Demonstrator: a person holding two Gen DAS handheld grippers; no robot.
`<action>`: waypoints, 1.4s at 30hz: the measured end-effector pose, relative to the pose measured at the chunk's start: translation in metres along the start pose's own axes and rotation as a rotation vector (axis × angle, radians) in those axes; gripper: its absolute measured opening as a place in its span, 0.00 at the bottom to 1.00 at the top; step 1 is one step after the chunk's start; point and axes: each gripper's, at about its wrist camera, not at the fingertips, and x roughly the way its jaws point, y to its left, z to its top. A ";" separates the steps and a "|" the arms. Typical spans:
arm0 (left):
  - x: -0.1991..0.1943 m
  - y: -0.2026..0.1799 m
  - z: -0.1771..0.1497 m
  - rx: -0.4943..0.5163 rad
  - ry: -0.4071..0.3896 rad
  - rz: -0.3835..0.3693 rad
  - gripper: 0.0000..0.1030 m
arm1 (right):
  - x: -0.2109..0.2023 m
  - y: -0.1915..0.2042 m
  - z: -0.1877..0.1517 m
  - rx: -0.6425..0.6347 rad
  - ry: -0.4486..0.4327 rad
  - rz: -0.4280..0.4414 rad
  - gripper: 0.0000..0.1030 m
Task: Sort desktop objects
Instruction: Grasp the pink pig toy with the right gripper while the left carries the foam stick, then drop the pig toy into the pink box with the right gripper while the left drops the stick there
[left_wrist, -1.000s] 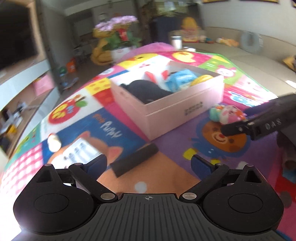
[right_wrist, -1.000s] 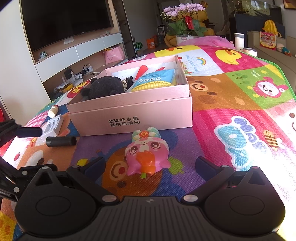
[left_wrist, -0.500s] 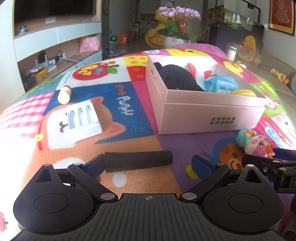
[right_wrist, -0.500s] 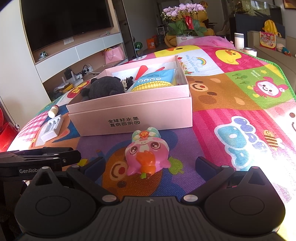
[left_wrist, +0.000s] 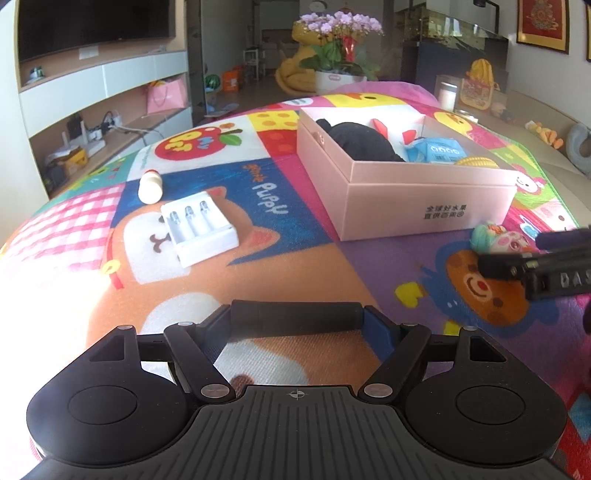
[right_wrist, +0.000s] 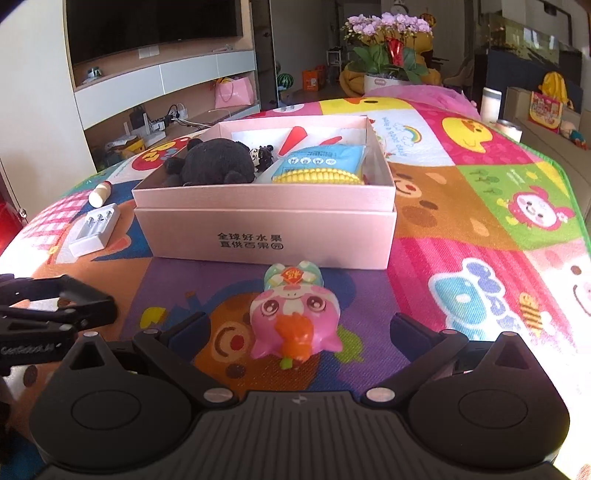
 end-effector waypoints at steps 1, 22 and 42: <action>-0.005 0.000 -0.004 0.003 0.001 0.000 0.78 | 0.001 0.000 0.004 -0.014 0.000 -0.005 1.00; -0.078 -0.035 0.011 0.136 -0.181 -0.153 0.78 | -0.118 0.005 0.027 -0.172 -0.056 0.110 0.47; -0.015 -0.046 0.159 0.103 -0.408 -0.171 0.97 | -0.107 -0.047 0.162 0.029 -0.287 0.006 0.47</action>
